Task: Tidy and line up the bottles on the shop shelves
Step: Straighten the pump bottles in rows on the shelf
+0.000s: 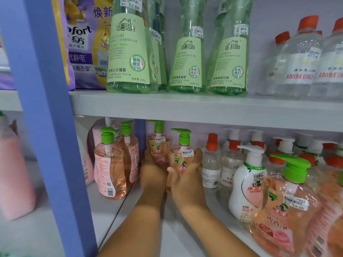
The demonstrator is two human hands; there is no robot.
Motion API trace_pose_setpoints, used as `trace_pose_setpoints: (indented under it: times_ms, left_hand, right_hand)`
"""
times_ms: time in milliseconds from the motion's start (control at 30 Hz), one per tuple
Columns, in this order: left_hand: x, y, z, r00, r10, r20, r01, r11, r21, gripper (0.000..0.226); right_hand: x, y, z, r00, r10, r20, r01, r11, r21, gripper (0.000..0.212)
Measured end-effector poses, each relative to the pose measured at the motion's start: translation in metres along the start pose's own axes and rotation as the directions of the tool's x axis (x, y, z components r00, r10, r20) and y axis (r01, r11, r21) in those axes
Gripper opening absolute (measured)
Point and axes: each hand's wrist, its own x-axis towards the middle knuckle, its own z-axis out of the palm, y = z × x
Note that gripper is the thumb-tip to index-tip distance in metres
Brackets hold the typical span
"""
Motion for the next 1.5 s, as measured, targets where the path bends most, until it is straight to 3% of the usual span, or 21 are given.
trace_pose_setpoints:
  times_ms: [67,167,333,500,667,933,1067,1233,1400,1500]
  left_hand:
    - [0.0,0.004,-0.002,0.998,-0.062,0.024,0.063,0.997,-0.042,0.05]
    - [-0.006,0.011,-0.002,1.0,-0.023,0.007,0.024,0.996,-0.092,0.065]
    - [-0.01,0.011,0.004,0.984,0.068,-0.164,-0.073,0.997,-0.021,0.042]
    - [-0.014,0.014,0.007,0.991,0.081,-0.11,-0.077,0.996,0.035,0.056]
    - [-0.01,0.01,0.008,0.992,-0.037,-0.121,0.041,0.999,0.033,0.067]
    - [-0.009,0.006,0.008,0.996,-0.056,-0.069,0.067,0.982,0.175,0.077]
    - [-0.007,0.007,0.009,0.997,-0.05,-0.058,0.065,0.949,0.309,0.079]
    - [-0.005,0.006,0.016,0.994,-0.066,-0.088,0.089,0.952,0.292,0.073]
    - [-0.01,0.017,0.005,0.996,-0.065,-0.063,0.075,0.981,0.177,0.065]
    - [-0.02,0.029,-0.02,0.971,0.081,-0.227,-0.04,0.983,0.18,0.045]
  right_hand:
    - [0.002,0.001,0.002,1.0,-0.004,-0.014,0.003,0.999,-0.041,0.098]
    - [0.009,0.006,0.006,0.999,-0.045,-0.023,0.042,0.992,-0.117,0.097]
    - [0.037,0.02,0.023,0.999,-0.039,-0.038,0.032,0.982,-0.184,0.1]
    - [0.062,0.037,0.032,0.998,0.02,-0.056,-0.032,0.976,-0.216,0.104]
    - [0.068,0.045,0.038,0.988,-0.028,-0.15,-0.01,0.969,-0.248,0.094]
    - [0.079,0.058,0.043,0.997,-0.041,-0.066,0.021,0.961,-0.276,0.095]
    - [0.078,0.064,0.047,0.993,-0.056,-0.099,0.03,0.968,-0.248,0.089]
    - [0.075,0.067,0.052,0.981,-0.092,-0.171,0.043,0.961,-0.273,0.088]
    - [0.072,0.064,0.046,0.971,-0.128,-0.203,0.092,0.98,-0.178,0.086]
    - [0.059,0.044,0.041,0.882,-0.309,-0.357,0.24,0.944,-0.224,0.071]
